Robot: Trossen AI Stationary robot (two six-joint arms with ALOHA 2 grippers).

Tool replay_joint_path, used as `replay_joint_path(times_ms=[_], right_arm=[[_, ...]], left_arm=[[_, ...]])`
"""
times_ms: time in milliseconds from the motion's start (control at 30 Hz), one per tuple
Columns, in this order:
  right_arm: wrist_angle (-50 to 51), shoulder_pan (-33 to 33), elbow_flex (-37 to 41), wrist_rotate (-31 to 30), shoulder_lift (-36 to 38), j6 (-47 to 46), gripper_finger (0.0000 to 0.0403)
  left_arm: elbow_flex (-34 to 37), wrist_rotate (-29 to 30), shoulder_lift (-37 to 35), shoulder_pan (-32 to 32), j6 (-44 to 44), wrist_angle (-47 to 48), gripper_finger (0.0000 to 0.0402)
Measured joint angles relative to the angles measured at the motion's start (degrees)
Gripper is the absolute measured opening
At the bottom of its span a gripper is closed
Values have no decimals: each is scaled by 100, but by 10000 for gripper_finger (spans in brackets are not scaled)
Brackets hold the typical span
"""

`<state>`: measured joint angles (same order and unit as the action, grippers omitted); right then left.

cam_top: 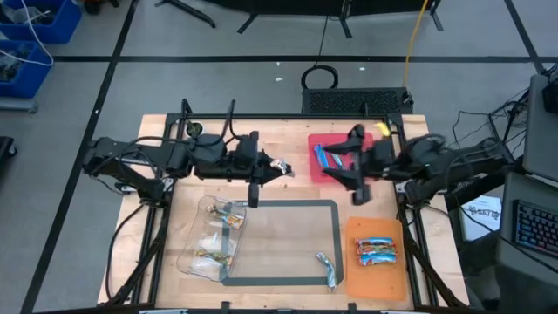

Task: Pick and place Granola Bars by type
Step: Put the yellow granola bar into the transparent bin

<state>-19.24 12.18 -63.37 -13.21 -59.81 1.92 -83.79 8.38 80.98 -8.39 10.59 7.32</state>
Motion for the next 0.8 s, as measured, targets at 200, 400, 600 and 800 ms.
replay_joint_path(times_ms=[200, 400, 600, 800], right_arm=[[783, 31, 0, -29, 477, -111, 234], [1372, 31, 0, -46, 610, -128, 220], [1830, 31, 0, -45, 614, -294, 215], [2062, 31, 0, -44, 610, -322, 215]], left_arm=[[-11, 88, -183, -164, 341, 1655, 23], [0, -148, -164, -415, 746, 3325, 23], [0, -376, -161, -676, 1076, 4601, 22], [0, -607, -142, -1077, 1252, 5652, 22]])
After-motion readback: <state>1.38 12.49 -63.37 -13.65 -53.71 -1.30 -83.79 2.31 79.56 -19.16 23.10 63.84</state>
